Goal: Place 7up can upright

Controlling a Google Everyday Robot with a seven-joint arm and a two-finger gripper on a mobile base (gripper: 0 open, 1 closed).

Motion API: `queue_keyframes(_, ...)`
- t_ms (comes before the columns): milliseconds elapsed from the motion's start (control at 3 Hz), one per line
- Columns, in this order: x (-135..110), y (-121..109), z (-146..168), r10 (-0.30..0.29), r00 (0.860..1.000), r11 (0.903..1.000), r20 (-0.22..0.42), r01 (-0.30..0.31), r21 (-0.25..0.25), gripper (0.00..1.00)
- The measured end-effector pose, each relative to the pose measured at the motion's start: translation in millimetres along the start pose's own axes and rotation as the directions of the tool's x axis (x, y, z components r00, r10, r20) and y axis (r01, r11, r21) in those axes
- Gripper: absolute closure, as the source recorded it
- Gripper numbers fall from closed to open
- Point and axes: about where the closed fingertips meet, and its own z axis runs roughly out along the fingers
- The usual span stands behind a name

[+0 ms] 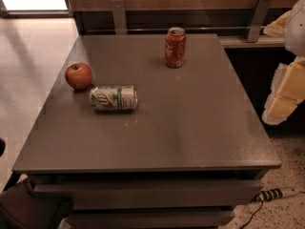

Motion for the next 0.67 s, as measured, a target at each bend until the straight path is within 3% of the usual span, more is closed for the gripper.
queue_keyframes(333,0,0,0,-0.001,1.0,1.0,0.0,0.001,0.0,0.0)
queue_keyframes(667,-26,-16,0,-0.046,0.999,0.9989,0.019,0.046,0.011,0.0)
